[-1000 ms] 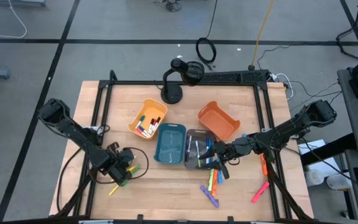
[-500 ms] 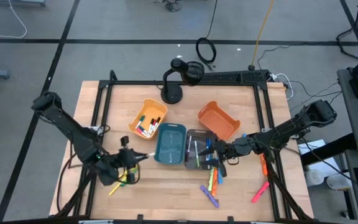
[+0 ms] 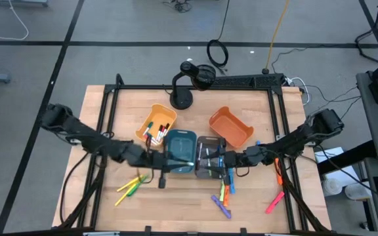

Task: Pick & Place Markers
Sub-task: Put the light green marker into the black bin

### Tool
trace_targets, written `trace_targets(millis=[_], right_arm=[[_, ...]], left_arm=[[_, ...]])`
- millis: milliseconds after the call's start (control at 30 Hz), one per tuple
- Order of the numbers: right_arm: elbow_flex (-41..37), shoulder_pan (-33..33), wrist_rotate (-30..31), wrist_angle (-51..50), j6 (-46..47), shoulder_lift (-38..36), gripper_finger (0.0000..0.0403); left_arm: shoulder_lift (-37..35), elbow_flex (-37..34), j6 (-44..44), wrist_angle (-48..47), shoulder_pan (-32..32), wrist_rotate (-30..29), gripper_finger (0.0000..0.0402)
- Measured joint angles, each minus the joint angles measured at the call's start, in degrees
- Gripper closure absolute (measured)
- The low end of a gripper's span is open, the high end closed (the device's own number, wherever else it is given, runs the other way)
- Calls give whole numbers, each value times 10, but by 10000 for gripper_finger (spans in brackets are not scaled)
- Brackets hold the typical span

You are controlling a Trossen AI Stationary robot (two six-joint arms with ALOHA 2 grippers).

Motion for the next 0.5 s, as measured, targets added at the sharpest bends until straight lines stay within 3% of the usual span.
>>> trace_targets(millis=[100, 200, 500], right_arm=[[0, 0, 0, 13, -4, 2, 248], [0, 0, 0, 14, -9, 2, 248], [0, 0, 0, 36, -15, 2, 248]], left_arm=[[36, 0, -4, 90, 45, 106, 379], [67, 0, -38, 140, 81, 170, 381], [156, 37, -86, 192, 122, 244, 401]])
